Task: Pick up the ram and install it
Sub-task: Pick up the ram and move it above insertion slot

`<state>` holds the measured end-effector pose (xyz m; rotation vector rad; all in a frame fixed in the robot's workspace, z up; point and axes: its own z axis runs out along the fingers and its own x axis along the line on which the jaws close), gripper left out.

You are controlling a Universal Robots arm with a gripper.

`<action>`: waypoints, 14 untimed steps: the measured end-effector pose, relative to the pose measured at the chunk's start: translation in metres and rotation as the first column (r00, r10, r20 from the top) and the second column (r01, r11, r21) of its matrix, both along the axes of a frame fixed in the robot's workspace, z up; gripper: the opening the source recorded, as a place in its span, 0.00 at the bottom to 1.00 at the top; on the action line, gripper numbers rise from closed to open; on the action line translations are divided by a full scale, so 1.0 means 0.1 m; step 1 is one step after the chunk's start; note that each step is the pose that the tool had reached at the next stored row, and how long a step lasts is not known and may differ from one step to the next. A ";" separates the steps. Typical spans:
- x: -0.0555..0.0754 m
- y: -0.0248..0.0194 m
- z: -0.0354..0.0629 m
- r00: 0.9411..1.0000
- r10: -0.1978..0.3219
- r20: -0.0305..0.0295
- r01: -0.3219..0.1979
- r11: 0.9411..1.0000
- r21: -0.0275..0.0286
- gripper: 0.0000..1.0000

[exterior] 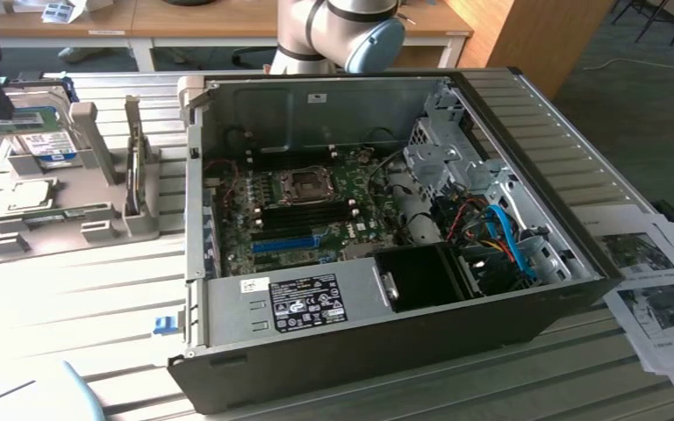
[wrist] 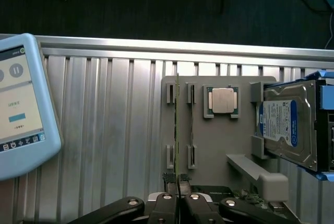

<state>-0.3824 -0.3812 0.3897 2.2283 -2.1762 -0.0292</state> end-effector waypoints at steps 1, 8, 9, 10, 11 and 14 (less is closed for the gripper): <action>0.01 0.000 0.000 1.000 0.000 0.000 0.000 1.000 0.000 0.11; 0.11 0.000 0.000 1.000 0.000 -0.003 0.000 1.000 0.000 0.11; 0.12 0.000 -0.001 1.000 0.000 -0.004 0.000 1.000 0.000 0.11; 0.14 0.000 0.000 1.000 0.000 -0.005 0.000 1.000 0.000 0.11; 0.16 0.000 0.000 1.000 0.000 -0.005 0.000 1.000 0.000 0.11; 0.20 0.000 0.000 1.000 0.000 -0.007 0.000 1.000 0.000 0.11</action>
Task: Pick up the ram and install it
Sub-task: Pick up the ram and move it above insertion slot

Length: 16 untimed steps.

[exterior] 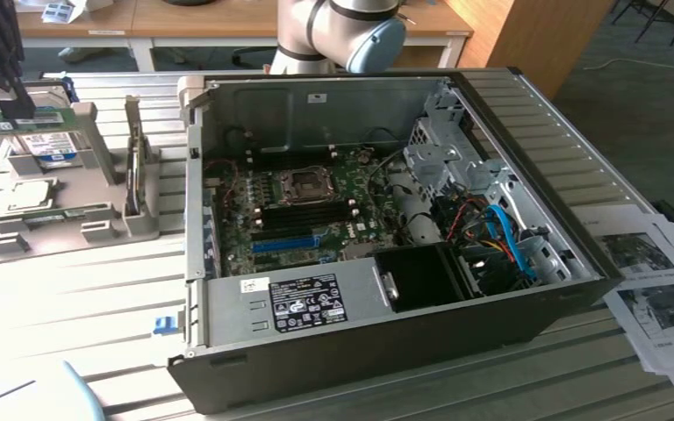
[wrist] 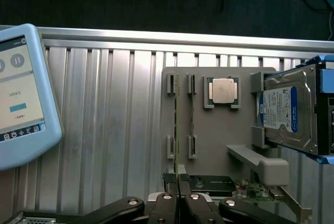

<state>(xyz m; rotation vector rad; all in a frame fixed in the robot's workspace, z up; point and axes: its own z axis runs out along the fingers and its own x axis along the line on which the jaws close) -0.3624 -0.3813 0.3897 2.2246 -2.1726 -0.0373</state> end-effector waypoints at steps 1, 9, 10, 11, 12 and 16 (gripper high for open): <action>0.02 0.000 0.000 1.000 0.000 -0.001 0.000 1.000 0.000 0.11; 0.12 0.000 0.000 1.000 0.000 -0.005 0.000 1.000 0.000 0.11; 0.13 0.000 0.000 1.000 0.000 -0.005 0.000 1.000 0.000 0.11; 0.14 0.000 0.000 1.000 0.000 -0.006 0.000 1.000 0.000 0.11; 0.16 0.000 0.000 1.000 0.000 -0.006 0.000 1.000 0.000 0.11; 0.20 0.000 0.000 1.000 0.000 -0.008 0.000 1.000 0.000 0.11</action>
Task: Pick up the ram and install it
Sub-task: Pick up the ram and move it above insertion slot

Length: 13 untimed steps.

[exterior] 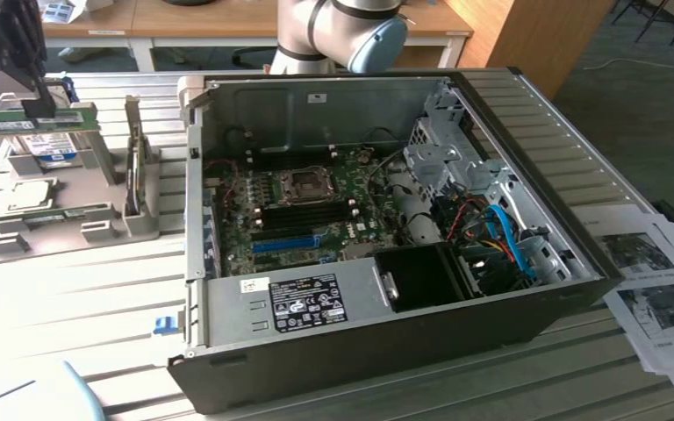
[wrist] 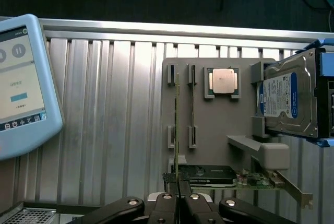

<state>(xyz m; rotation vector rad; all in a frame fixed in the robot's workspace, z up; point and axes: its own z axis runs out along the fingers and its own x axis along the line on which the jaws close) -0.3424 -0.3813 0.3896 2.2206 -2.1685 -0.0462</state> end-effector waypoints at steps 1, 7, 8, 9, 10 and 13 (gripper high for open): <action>0.01 0.000 0.000 1.000 0.000 0.000 0.000 1.000 0.000 0.11; 0.01 0.000 0.000 1.000 0.000 0.000 0.000 1.000 0.000 0.11; 0.01 0.000 0.000 1.000 0.000 0.000 0.000 1.000 0.000 0.11; 0.01 0.000 0.000 1.000 0.000 0.000 0.000 1.000 0.000 0.11; 0.01 0.000 0.000 1.000 0.000 0.000 0.000 1.000 0.000 0.11; 0.03 0.000 0.000 1.000 0.000 0.000 0.000 1.000 0.000 0.11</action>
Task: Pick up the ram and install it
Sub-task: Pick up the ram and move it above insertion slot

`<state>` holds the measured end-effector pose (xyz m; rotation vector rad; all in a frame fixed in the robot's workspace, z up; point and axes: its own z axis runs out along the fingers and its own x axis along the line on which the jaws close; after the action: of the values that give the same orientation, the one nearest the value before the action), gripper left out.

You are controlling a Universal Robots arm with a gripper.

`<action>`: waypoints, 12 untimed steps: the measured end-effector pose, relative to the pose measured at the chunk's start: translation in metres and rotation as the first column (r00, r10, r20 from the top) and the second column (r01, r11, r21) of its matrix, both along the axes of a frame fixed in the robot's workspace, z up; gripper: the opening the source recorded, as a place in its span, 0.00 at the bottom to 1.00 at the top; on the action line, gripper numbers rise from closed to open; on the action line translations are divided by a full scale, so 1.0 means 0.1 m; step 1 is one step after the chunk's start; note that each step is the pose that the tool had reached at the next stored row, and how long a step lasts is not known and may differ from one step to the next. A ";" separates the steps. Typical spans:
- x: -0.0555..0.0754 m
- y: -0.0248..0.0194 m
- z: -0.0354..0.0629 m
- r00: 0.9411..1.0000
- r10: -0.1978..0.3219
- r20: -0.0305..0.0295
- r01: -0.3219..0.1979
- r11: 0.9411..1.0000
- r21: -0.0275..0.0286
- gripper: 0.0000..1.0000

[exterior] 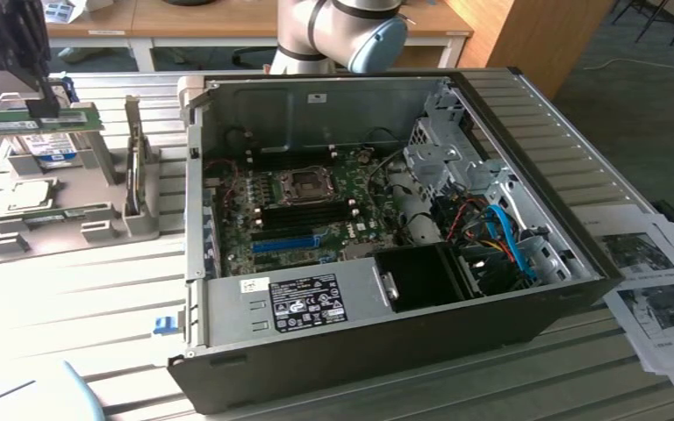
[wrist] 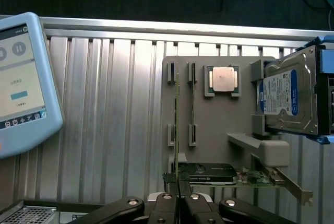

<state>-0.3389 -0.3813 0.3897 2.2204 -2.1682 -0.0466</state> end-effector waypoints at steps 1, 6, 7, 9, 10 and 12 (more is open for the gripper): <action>0.01 0.000 0.000 1.000 0.000 0.000 0.000 1.000 0.000 0.11; 0.09 0.000 0.000 1.000 0.000 0.000 0.000 1.000 0.000 0.11; 0.11 0.000 0.000 1.000 0.000 0.000 0.000 1.000 0.000 0.11; 0.15 0.000 0.000 1.000 0.000 0.000 0.000 1.000 0.000 0.11; 0.17 0.000 0.000 1.000 0.000 0.000 0.000 1.000 0.000 0.11; 0.21 0.000 0.000 1.000 0.000 0.000 0.000 1.000 0.000 0.11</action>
<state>-0.3178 -0.3813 0.3897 2.2204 -2.1683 -0.0467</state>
